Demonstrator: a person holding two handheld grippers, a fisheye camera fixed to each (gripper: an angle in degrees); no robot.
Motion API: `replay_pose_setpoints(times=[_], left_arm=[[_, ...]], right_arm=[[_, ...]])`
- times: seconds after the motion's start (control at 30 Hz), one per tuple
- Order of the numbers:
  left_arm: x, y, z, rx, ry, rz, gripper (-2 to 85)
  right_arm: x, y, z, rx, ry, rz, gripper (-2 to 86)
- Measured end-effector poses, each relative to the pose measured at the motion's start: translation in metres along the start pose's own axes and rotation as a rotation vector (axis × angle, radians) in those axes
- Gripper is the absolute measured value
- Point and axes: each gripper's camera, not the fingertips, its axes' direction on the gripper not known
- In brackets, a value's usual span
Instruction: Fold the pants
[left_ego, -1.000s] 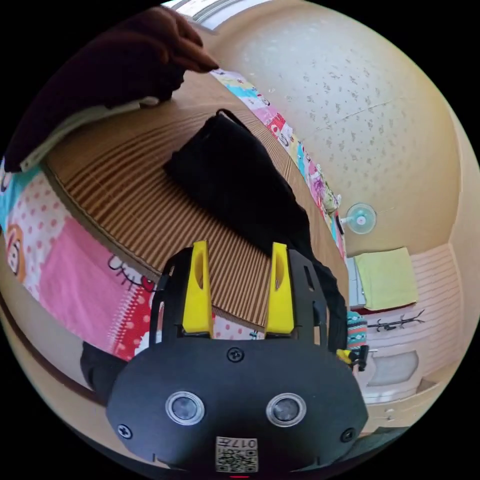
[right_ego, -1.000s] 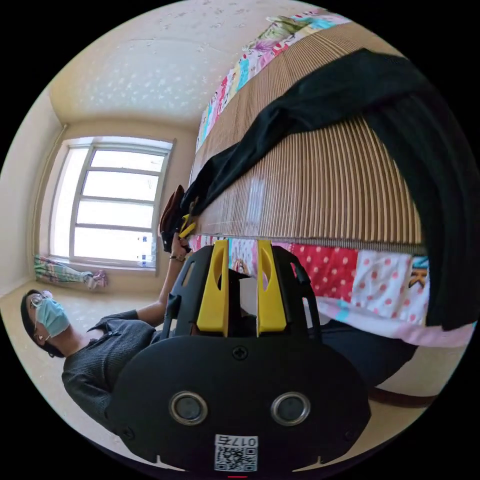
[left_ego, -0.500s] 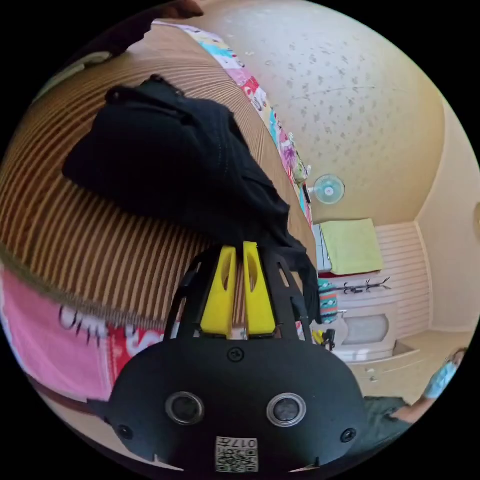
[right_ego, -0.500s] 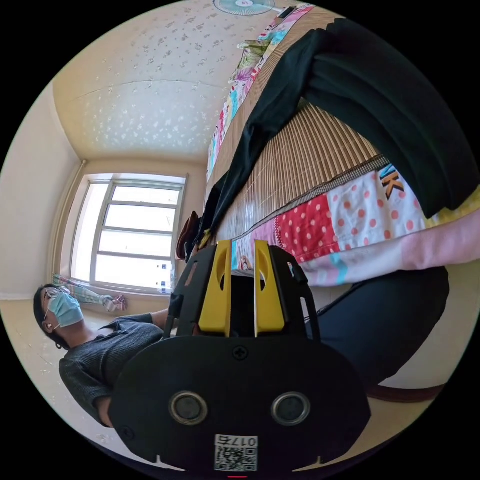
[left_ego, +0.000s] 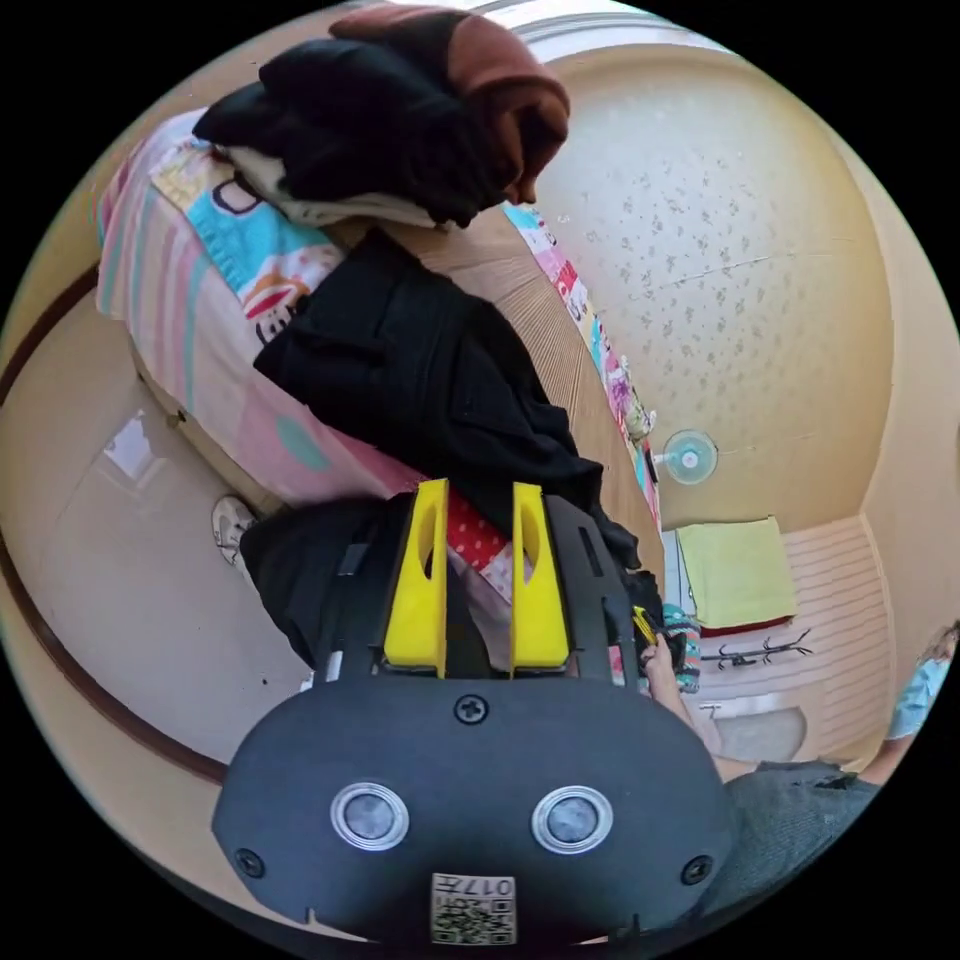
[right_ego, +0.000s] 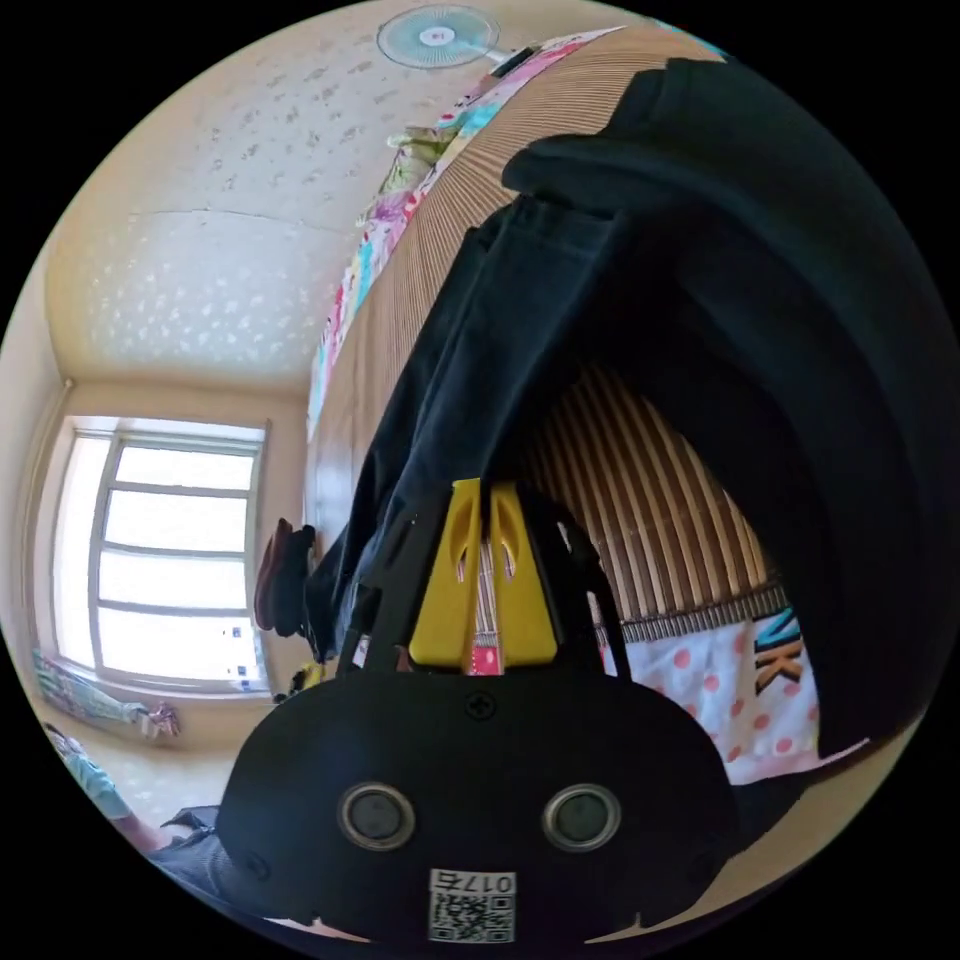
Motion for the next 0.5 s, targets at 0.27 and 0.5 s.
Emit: replay_pose_setpoints(times=[0.27,0.5], left_arm=[[0.000,-0.012,0.017,-0.097,0.101,-0.138,18.1],[-0.003,0.006,0.047,-0.085,0.284,-0.192,12.1]], right_arm=[[-0.050,0.111,-0.040,0.119,0.228,-0.063,2.0],[-0.072,0.194,-0.082,0.347,0.214,-0.078,4.1]])
